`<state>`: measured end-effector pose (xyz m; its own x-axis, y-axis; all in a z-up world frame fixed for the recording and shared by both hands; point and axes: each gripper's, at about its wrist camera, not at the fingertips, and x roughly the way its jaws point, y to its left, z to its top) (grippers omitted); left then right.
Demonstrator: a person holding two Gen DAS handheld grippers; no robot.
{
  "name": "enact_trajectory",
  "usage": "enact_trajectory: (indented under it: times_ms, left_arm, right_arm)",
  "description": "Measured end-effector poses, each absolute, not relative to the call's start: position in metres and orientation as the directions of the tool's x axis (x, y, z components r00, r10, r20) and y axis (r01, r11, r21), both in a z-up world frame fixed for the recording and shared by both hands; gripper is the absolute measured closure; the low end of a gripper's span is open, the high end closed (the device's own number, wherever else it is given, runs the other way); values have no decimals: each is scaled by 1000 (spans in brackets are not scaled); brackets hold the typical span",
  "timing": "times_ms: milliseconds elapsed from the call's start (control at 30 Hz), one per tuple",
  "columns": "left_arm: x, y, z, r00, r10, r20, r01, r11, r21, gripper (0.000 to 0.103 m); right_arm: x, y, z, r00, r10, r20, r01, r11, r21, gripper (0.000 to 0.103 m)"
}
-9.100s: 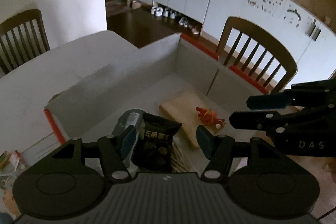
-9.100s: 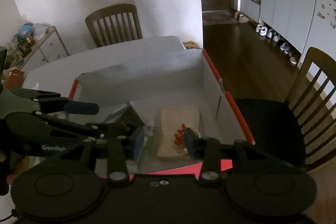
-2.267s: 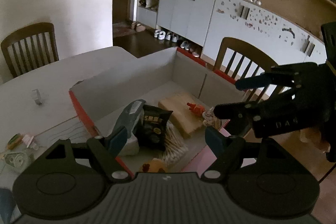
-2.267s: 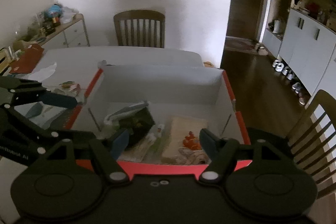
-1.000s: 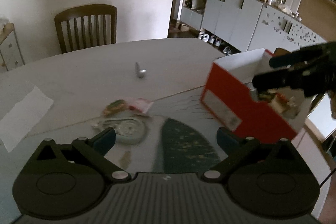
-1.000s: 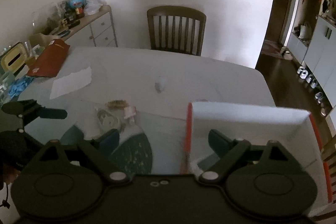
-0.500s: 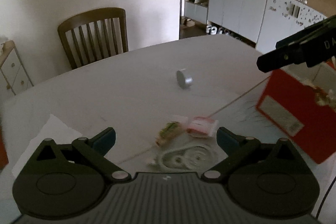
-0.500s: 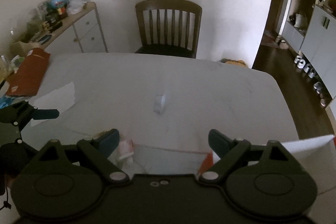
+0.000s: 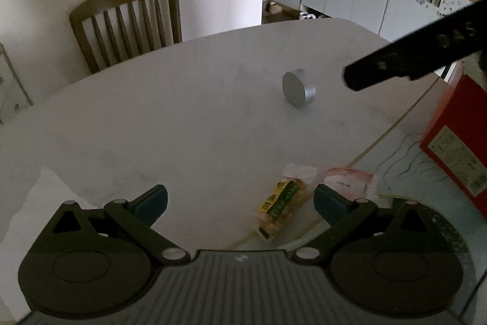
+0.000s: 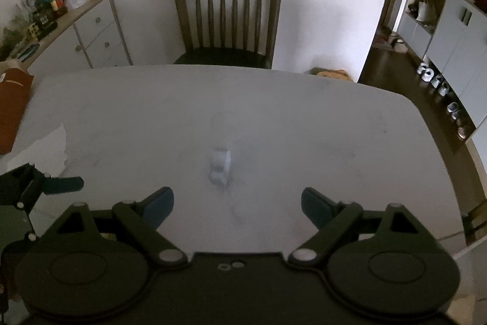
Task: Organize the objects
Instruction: 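Grasp the snack bar with the left gripper while the right gripper grasps the silver cylinder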
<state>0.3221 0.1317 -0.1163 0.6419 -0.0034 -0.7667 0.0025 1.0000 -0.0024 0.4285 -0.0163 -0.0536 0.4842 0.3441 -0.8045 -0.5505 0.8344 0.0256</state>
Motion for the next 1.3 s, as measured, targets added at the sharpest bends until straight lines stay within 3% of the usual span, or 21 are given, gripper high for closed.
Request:
enact_trajectory:
  times_ms: [300,533,633,700,767,1000,1167,1300]
  left_arm:
    - [326,136,-127,655,-70,-752,60,997,-41,1]
    - [324,130,-127,673,-93,-734,99,994,-35,6]
    - [327,128,-127,671,-90,-736,116,993,-16,22]
    - [324,123,-127,665,-97,-740,131,991,-12,38]
    - [322,120,-128,668,-93,-739,143,990,5,42]
    - [321,117,-126,675,-87,-733,144,990,15,69]
    - [319,118,-127,678,-79,-731,131,991,14,80]
    - [319,120,-127,675,-81,-734,111,994,-8,82]
  right_arm:
    - [454,5,-69,464,328,-823,-539,842,31,16]
    - [470,17,-89,449,289,-845,-508,861,24,25]
    - [470,20,-97,442,280,-852,-510,860,18,30]
    - [471,24,-99,436,277,-856,-517,856,14,36]
    - [470,26,-101,430,281,-858,-527,850,15,45]
    - [467,29,-102,424,281,-861,-538,843,10,66]
    - [462,29,-99,438,276,-856,-541,841,-5,87]
    - [460,25,-93,453,282,-846,-542,840,-10,91]
